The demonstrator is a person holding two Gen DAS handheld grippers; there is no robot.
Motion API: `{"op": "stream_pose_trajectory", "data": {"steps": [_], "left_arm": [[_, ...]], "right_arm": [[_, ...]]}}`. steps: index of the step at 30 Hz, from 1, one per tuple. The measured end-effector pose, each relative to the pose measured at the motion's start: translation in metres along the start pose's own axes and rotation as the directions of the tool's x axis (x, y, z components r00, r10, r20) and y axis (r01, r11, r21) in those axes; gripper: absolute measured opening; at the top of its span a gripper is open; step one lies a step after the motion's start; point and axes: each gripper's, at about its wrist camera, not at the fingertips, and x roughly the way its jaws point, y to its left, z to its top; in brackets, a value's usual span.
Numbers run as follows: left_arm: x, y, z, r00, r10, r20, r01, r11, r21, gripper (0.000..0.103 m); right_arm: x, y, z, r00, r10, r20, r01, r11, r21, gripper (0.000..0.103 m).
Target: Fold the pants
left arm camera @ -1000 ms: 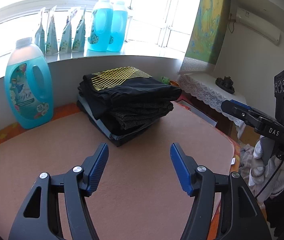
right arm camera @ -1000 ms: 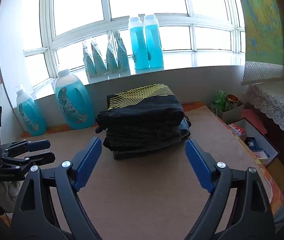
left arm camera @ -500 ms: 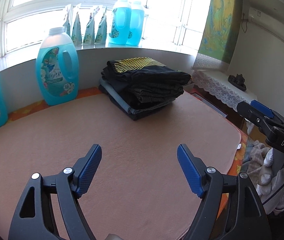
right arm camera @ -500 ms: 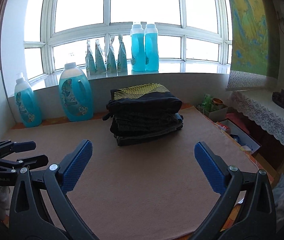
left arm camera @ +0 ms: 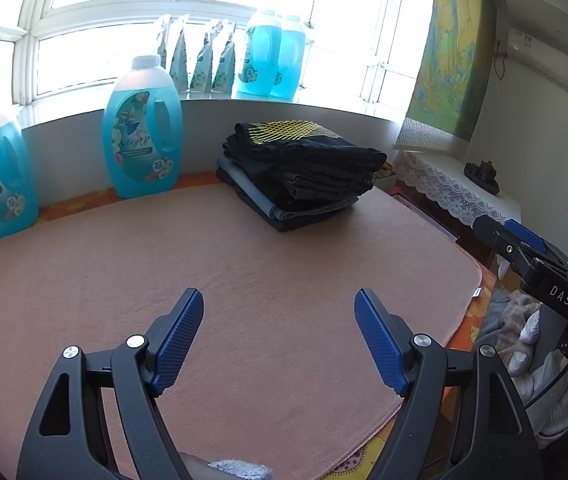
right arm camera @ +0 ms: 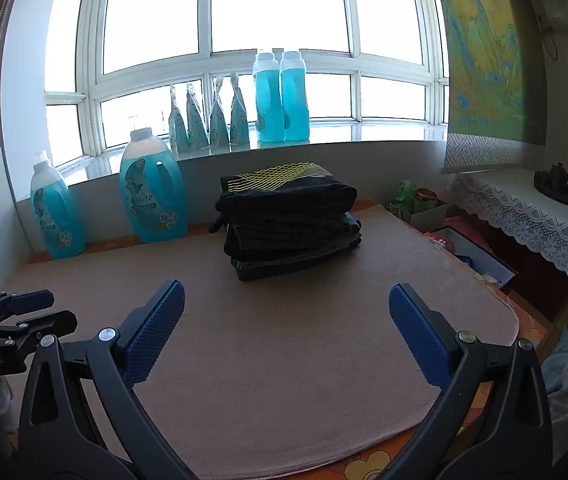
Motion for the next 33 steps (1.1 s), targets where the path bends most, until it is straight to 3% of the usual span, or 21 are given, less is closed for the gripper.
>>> {"op": "stream_pose_trajectory", "data": {"steps": [33], "left_arm": [[-0.022,-0.001,-0.017,0.999,0.013,0.030,-0.012,0.999,-0.030,0.079]], "right_arm": [[-0.011,0.020,-0.009,1.000,0.008,0.008,-0.008,1.000,-0.028,0.103]]}}
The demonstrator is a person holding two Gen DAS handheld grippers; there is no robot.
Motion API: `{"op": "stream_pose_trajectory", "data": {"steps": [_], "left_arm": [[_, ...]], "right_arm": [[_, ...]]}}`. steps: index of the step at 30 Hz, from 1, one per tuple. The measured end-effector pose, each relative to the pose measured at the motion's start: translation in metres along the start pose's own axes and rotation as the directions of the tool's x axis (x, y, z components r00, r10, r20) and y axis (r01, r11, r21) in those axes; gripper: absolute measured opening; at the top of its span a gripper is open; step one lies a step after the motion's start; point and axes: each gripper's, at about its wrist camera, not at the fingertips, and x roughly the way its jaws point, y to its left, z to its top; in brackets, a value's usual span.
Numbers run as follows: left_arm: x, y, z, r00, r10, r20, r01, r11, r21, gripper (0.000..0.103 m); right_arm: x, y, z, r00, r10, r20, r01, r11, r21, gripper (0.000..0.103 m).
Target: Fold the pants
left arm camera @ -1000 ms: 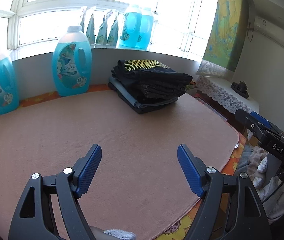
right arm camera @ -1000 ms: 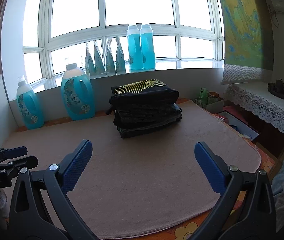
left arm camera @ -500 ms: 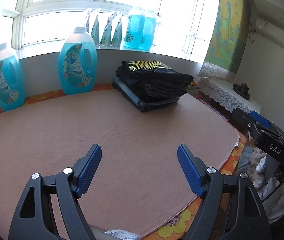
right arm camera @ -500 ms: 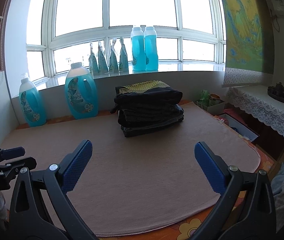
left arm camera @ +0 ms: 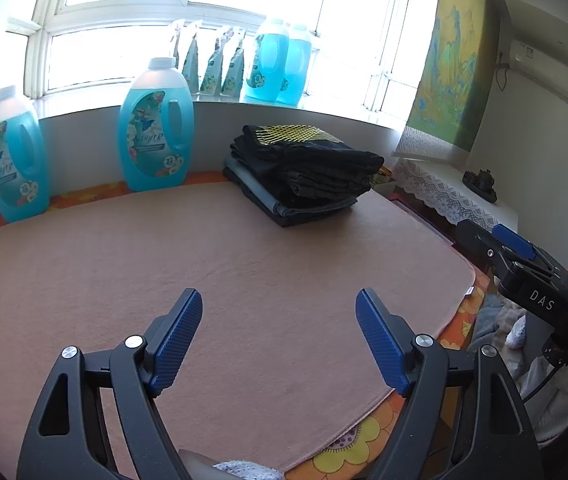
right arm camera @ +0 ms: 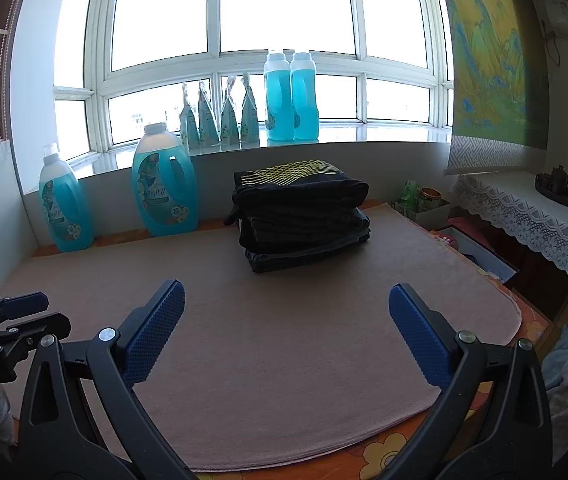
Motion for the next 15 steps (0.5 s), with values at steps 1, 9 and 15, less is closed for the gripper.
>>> {"op": "stream_pose_trajectory", "data": {"steps": [1,9,15], "left_arm": [[0.0001,0.0000,-0.0001,1.000,0.001,-0.001,-0.001,1.000,0.000,0.079],[0.0003,-0.0005,-0.0007,1.000,0.000,-0.002,0.000,1.000,-0.004,0.079],[0.0006,-0.0003,-0.0007,1.000,-0.001,-0.002,0.001,1.000,-0.006,0.079]], "right_arm": [[0.0003,0.0010,-0.0003,1.000,0.000,-0.001,0.000,1.000,-0.001,0.103],[0.0034,0.0056,-0.0010,1.000,0.005,-0.008,-0.005,1.000,-0.001,0.103],[0.0048,0.0070,-0.0011,1.000,0.005,-0.011,-0.005,1.000,-0.001,0.103]]}}
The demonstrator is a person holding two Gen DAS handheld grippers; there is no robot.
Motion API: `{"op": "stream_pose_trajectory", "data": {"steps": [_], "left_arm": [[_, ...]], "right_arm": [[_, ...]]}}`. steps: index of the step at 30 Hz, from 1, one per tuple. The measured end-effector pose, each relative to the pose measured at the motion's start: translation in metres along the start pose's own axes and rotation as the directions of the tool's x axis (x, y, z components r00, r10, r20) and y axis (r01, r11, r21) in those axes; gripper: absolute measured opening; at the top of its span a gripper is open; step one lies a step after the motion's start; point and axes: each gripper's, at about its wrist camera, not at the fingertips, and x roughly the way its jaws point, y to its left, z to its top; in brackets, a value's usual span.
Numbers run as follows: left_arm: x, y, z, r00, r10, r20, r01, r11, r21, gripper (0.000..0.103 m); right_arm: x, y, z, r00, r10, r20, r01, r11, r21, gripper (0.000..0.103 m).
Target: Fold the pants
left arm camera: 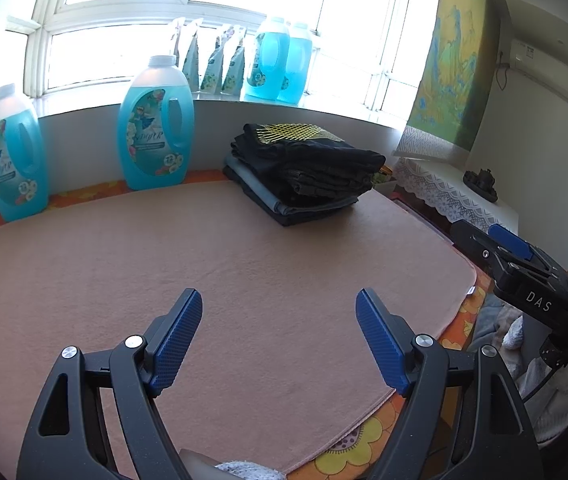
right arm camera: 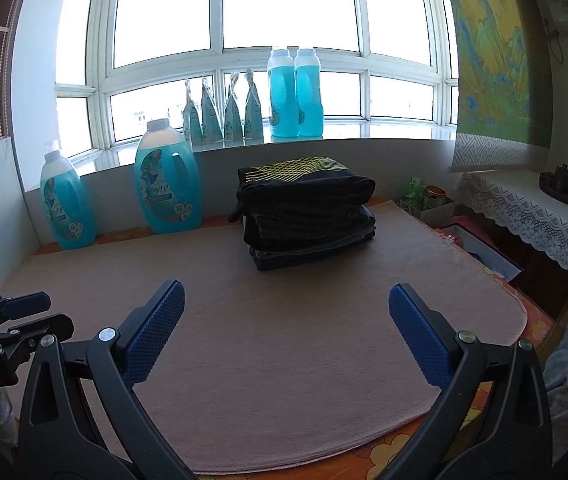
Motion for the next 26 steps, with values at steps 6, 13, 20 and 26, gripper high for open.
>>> {"op": "stream_pose_trajectory", "data": {"steps": [6,13,20,26], "left_arm": [[0.0007,0.0023,0.0002,1.000,0.003,0.005,-0.003,1.000,0.001,0.079],[-0.0018,0.0016,-0.0006,1.000,0.012,0.010,-0.012,1.000,0.001,0.079],[-0.0029,0.0004,-0.0021,1.000,0.015,0.017,-0.015,1.000,0.013,0.079],[-0.0032,0.0034,-0.0025,0.999,0.025,0.029,-0.025,1.000,0.001,0.079]], "right_arm": [[0.0025,0.0014,-0.0002,1.000,0.004,-0.003,-0.004,1.000,-0.001,0.103],[0.0048,0.0046,-0.0009,1.000,0.008,-0.004,-0.008,1.000,-0.002,0.103],[0.0053,0.0083,-0.0028,1.000,0.009,-0.006,-0.009,1.000,-0.004,0.103],[0.0076,0.0104,-0.0056,1.000,0.006,-0.011,-0.006,1.000,-0.001,0.103]]}}
